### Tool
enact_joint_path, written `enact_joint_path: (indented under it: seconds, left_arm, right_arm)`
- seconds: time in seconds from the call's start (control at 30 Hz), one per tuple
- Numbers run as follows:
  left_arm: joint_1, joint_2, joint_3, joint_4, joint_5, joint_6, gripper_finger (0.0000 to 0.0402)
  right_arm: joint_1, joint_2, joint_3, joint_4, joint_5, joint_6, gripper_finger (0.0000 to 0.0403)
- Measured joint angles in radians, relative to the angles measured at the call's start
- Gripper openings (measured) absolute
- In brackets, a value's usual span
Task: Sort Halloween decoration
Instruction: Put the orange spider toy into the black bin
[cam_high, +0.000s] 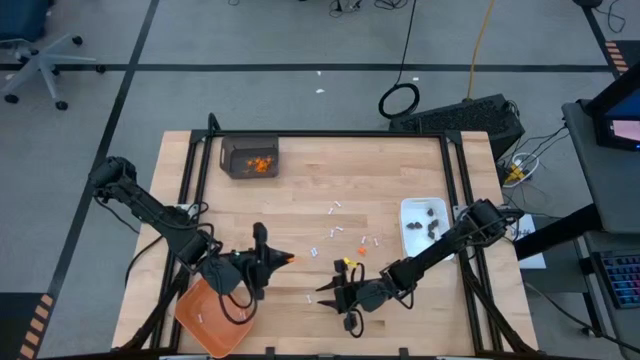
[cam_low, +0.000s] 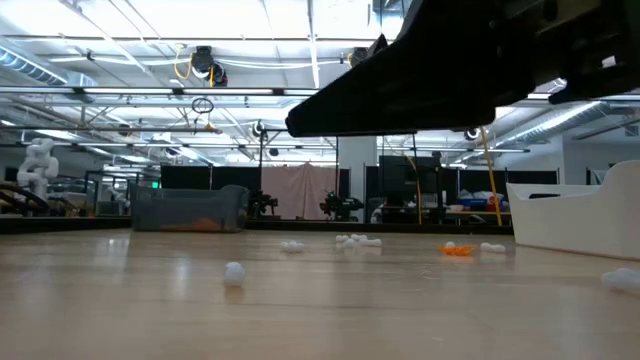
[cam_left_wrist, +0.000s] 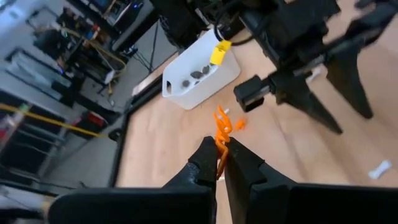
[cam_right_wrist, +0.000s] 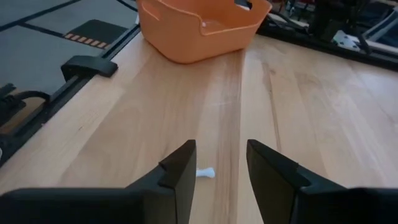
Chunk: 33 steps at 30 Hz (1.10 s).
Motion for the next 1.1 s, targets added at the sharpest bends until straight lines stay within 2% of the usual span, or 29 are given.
enact_joint_path:
  seconds: [0.13,0.47,0.63,0.93,1.1]
  left_arm:
    - [0.005,0.0,0.0,-0.002,0.0,0.07,0.0011]
    - [0.004,0.0,0.0,-0.003,0.0,0.054,0.0011]
    - [0.004,0.0,0.0,-0.003,0.0,-0.154,0.0011]
    - [0.003,0.0,0.0,-0.003,0.008,-0.622,0.0011]
    - [0.003,0.001,0.0,0.0,0.046,-0.734,0.0011]
  right_arm:
    - [0.003,0.0,0.0,0.012,0.0,-0.005,0.0128]
    - [0.004,0.0,0.0,0.016,0.001,0.008,0.0128]
    - [0.004,0.0,0.0,0.019,0.001,0.026,0.0128]
    - [0.004,0.0,0.0,0.028,0.002,0.056,0.0128]
    - [0.004,0.0,0.0,0.037,0.002,0.055,0.0128]
